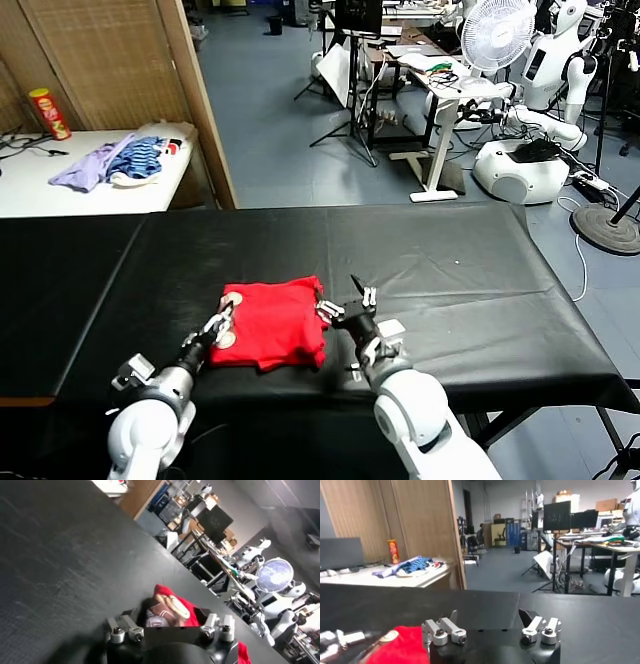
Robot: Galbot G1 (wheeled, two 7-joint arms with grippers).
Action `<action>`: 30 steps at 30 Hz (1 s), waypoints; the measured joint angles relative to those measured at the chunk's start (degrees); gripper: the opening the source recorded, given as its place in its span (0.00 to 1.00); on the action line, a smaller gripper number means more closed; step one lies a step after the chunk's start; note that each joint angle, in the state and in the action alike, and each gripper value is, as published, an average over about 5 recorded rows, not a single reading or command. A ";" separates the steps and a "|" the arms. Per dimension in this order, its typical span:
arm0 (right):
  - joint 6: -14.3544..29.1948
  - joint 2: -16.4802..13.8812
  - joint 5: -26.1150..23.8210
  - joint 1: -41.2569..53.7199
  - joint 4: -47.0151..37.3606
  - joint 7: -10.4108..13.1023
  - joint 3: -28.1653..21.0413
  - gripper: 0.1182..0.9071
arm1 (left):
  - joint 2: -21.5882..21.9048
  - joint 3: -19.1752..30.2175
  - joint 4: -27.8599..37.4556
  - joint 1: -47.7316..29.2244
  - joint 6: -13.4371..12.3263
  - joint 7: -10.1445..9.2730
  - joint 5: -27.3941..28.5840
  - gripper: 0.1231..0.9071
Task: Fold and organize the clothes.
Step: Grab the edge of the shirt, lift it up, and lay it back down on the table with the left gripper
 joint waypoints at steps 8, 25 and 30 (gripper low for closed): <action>-0.22 0.06 -0.05 -1.06 1.19 0.33 1.53 0.86 | 0.09 0.37 0.69 0.06 0.27 0.63 1.73 0.12; -7.71 1.09 -8.53 -5.22 3.25 6.33 5.42 0.86 | 3.17 1.10 -1.30 1.16 -5.41 1.10 43.72 0.03; -7.96 0.76 -8.42 -5.48 3.55 6.31 6.22 0.86 | 8.69 -1.19 -3.19 2.26 -4.29 1.82 56.09 0.03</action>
